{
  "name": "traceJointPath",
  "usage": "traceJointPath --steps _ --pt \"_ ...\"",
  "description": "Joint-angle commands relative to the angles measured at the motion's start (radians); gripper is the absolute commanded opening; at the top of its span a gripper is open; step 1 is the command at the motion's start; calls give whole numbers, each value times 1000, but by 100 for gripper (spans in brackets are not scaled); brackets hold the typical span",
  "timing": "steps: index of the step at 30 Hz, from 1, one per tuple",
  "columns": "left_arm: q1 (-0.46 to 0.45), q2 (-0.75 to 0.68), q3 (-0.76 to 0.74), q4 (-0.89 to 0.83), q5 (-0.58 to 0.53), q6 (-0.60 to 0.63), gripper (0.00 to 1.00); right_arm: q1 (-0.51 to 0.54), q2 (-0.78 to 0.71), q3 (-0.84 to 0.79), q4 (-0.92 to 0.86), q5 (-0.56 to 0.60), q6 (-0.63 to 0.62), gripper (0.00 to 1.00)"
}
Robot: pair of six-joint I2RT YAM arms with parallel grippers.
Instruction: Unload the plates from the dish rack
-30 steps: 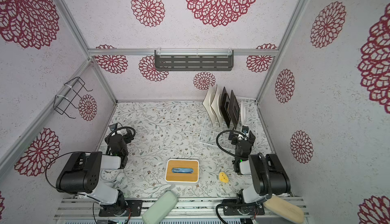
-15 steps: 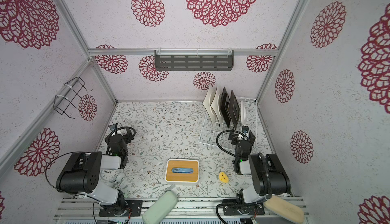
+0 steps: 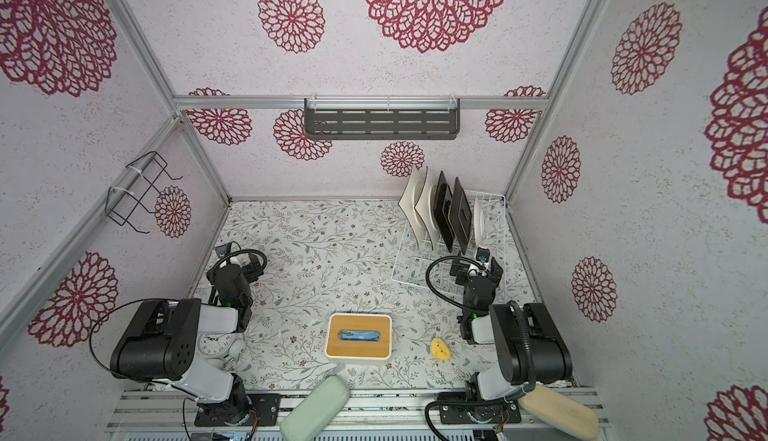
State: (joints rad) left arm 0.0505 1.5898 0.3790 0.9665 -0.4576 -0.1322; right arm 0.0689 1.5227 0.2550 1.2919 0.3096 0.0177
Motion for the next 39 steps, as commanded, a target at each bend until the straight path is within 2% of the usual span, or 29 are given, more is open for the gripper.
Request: traceJointPath --steps 1,7,12,15,17,18,19,20,23,26,31,35,39 --pt "8 -16 15 10 7 -2 97 -7 18 -9 -66 -5 -5 99" --pt "8 -17 11 17 5 -2 97 -6 14 -19 -46 -2 -13 99" --pt "-29 -69 -12 35 -14 44 97 -5 -61 -35 -81 -54 -32 99" --pt "-53 -168 29 -120 -71 54 97 -3 -106 -18 -149 -67 -36 99" --pt "-61 -237 81 -246 -95 55 97 -4 -156 16 -256 -56 -32 99" --pt "-66 -320 123 -321 -95 47 97 -2 -208 75 -387 -54 -30 99" --pt "-72 -387 265 -613 -58 -24 97 1 -266 171 -594 -33 13 99" --pt "-81 -389 289 -660 -75 -32 97 3 -283 200 -658 -35 21 99" --pt "-98 -403 323 -718 -82 -34 97 4 -338 250 -770 -48 27 99" --pt "-105 -430 372 -819 -33 -93 97 11 -395 319 -904 -51 45 99" --pt "-128 -471 434 -971 92 -203 97 49 -442 446 -1125 55 55 99" --pt "-140 -476 472 -1093 160 -270 97 104 -426 560 -1325 164 90 99" --pt "-143 -461 475 -1163 232 -323 97 179 -390 642 -1469 191 143 99"
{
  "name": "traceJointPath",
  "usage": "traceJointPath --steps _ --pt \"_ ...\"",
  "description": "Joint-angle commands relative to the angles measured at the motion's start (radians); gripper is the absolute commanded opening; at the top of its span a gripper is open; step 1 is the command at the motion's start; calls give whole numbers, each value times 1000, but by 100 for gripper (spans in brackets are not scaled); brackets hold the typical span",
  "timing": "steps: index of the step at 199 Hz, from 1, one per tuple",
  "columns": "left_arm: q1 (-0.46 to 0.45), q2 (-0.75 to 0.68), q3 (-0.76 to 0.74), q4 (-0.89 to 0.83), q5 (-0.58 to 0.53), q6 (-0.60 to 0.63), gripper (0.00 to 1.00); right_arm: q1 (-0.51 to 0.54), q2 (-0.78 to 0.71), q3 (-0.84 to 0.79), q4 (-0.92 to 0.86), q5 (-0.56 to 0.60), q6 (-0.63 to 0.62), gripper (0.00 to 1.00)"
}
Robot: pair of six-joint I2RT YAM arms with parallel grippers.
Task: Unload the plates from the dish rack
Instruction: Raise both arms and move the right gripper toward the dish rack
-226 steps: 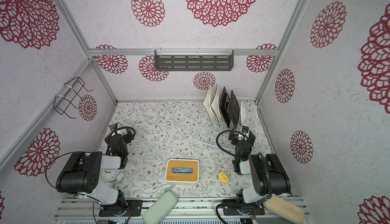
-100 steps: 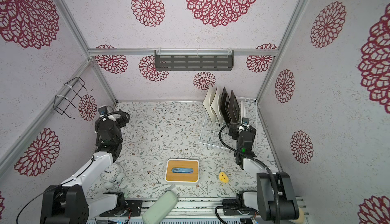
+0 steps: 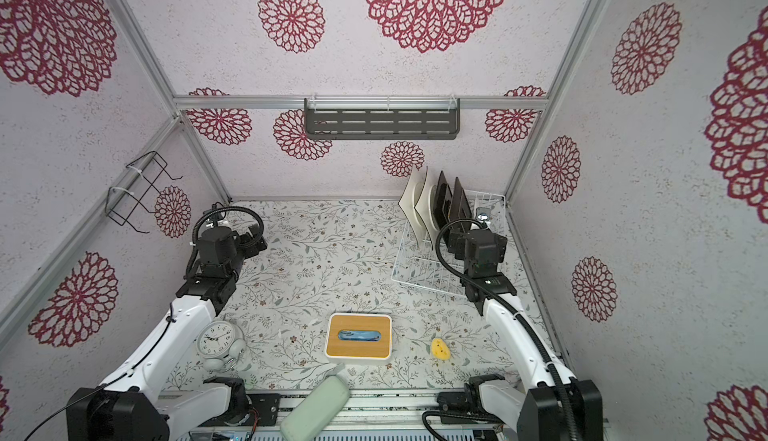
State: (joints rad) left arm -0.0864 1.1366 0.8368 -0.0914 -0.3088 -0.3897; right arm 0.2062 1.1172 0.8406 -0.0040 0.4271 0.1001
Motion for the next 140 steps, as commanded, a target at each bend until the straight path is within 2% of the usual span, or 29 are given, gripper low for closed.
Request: traceJointPath --steps 1,29,50,67,96,140 --pt "-6 -1 17 -116 100 -75 97 63 25 70 -194 84 70 99" --pt "-7 33 12 -143 107 -101 97 176 68 103 -247 235 131 99" --pt "-9 47 9 -139 122 -131 97 225 125 152 -280 250 188 99" --pt "-10 55 5 -121 143 -151 97 267 199 242 -372 326 277 99" --pt "-16 68 32 -159 169 -154 97 360 324 373 -458 456 296 99" --pt "-41 69 127 -305 173 -110 97 410 480 580 -613 468 377 99"
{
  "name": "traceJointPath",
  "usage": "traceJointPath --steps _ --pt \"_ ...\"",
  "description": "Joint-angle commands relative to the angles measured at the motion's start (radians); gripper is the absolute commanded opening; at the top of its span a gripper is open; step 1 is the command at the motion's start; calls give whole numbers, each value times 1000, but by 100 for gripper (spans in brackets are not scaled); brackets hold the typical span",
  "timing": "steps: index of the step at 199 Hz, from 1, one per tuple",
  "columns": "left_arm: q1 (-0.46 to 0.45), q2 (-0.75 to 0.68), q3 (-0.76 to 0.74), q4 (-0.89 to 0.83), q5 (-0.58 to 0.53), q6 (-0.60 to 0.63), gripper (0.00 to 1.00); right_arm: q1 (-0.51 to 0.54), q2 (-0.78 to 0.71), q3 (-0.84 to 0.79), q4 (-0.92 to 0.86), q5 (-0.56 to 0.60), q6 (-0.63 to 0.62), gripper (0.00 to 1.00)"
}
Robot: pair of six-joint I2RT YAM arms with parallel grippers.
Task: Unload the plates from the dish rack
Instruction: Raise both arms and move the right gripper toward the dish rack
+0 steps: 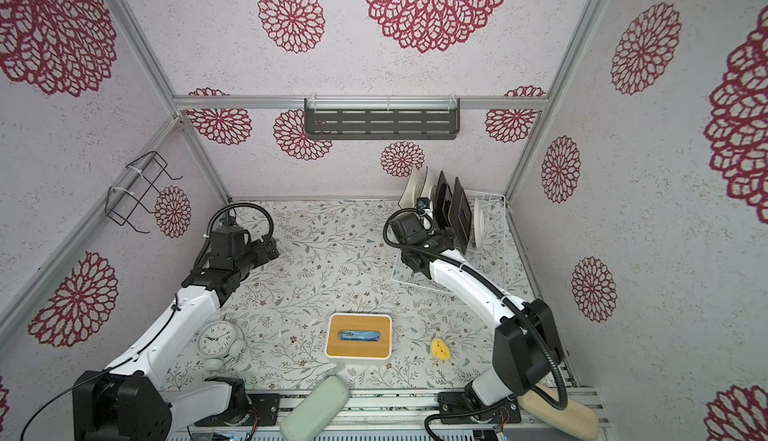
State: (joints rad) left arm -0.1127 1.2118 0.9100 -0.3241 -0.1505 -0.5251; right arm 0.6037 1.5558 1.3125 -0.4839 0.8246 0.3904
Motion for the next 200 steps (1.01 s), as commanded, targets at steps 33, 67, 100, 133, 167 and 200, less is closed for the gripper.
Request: traceJointPath --steps 33,67,100,133,167,200 --pt "-16 -15 69 -80 13 30 97 36 108 205 -157 51 125 99" --pt "-16 -11 73 -78 29 23 97 57 148 261 -134 39 190 99" --pt "-17 -15 75 -84 63 6 97 59 194 320 -123 54 213 98" --pt "-24 -33 61 -61 99 -39 97 61 268 408 -152 138 192 88" --pt "-34 -41 53 -58 110 -45 97 59 380 559 -206 225 109 78" --pt "-47 -38 56 -59 114 -50 97 57 477 711 -265 270 48 73"
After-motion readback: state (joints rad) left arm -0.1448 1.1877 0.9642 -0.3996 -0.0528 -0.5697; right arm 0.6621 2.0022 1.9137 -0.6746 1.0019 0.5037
